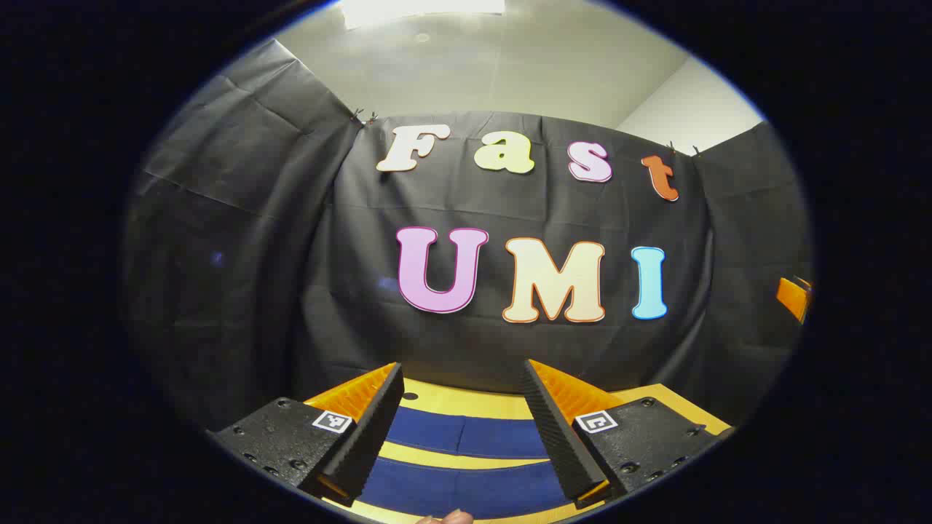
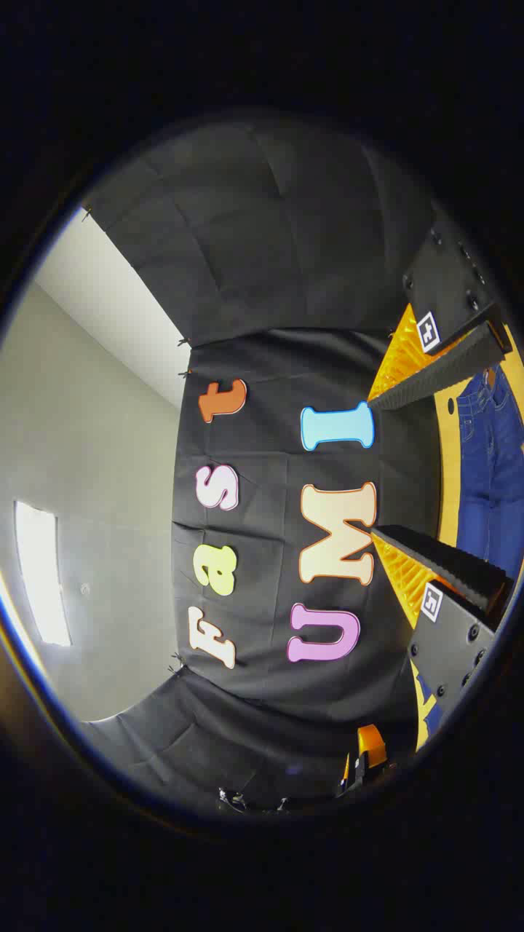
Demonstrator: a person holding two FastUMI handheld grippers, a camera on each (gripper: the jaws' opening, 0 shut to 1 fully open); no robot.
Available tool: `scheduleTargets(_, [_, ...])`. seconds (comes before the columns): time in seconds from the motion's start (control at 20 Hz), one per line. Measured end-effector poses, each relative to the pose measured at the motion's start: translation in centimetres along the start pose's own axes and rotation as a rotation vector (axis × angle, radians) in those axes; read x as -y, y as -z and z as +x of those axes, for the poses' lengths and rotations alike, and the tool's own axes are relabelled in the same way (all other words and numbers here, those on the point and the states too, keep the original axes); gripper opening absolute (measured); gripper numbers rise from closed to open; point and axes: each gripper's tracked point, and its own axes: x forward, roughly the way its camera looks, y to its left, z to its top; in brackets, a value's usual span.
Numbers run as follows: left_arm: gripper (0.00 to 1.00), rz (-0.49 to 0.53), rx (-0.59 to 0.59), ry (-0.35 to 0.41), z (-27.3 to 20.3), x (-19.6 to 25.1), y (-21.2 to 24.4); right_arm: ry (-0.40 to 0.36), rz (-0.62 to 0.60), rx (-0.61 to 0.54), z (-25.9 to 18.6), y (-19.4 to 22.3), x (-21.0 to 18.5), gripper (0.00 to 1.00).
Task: Grasp the waist and the cuffs of the jeans and fold them to make the two legs overlap; first hold the waist and fold one-third of the jeans toward the cuffs, then hold the cuffs and fold the remaining one-third in the same direction to finish folding.
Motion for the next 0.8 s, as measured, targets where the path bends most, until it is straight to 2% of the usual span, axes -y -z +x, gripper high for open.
scheduleTargets(0.8, [0.95, 0.091, -0.001, -0.010, -0.4, 0.6, 1.0, -0.037, 0.016, -0.045, 1.3, 2.4, -0.3, 0.98])
